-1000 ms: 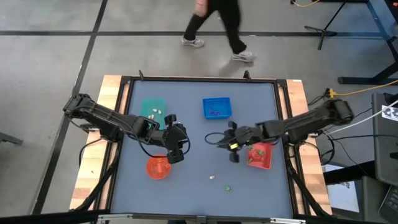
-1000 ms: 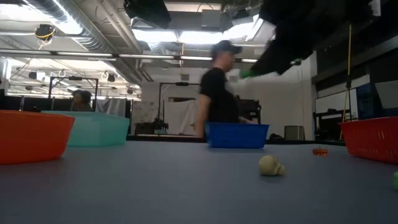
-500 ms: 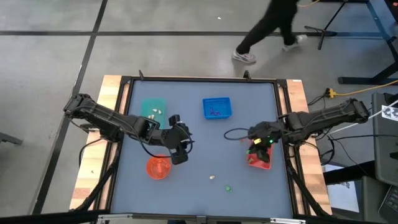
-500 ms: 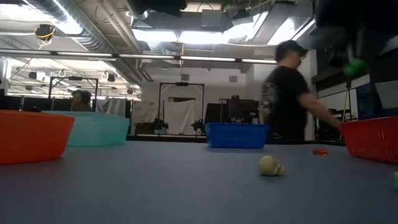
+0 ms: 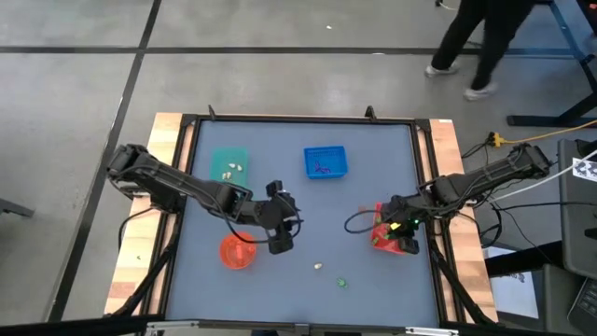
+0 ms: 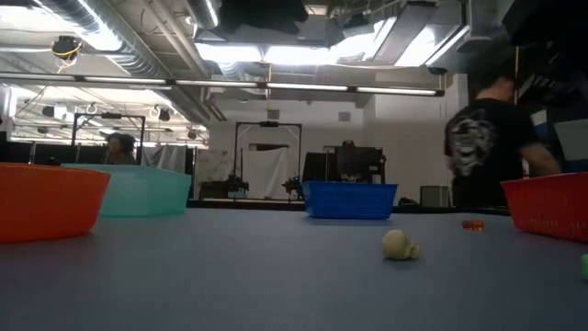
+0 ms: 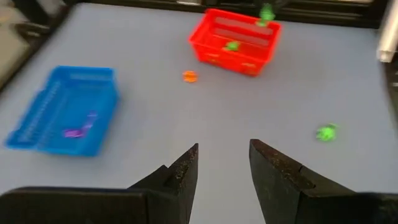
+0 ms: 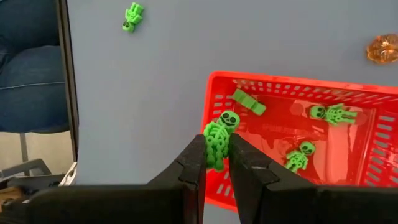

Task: Sort Halloween decoration
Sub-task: Put the green skeleton toy into the orange bin, then put the white skull toy into the green bin

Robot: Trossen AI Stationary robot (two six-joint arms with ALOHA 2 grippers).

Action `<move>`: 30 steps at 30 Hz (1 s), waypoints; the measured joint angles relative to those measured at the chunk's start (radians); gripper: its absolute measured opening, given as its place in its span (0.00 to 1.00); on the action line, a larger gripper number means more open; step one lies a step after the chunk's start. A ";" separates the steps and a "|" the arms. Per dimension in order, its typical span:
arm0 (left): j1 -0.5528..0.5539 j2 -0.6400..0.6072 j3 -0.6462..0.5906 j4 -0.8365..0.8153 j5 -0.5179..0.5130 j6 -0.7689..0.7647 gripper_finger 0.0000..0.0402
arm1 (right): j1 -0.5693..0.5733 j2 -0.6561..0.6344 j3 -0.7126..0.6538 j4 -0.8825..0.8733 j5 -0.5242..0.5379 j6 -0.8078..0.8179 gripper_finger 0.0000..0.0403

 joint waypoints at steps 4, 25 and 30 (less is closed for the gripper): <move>0.001 0.030 0.000 0.054 0.101 0.000 0.32 | 0.000 0.000 0.000 0.000 0.000 0.000 0.14; 0.006 0.198 0.000 0.237 0.266 0.002 0.45 | -0.001 0.001 0.000 0.008 -0.021 0.000 0.47; -0.002 0.273 0.000 0.318 0.263 0.002 0.45 | -0.001 0.000 0.000 0.010 0.003 0.000 0.47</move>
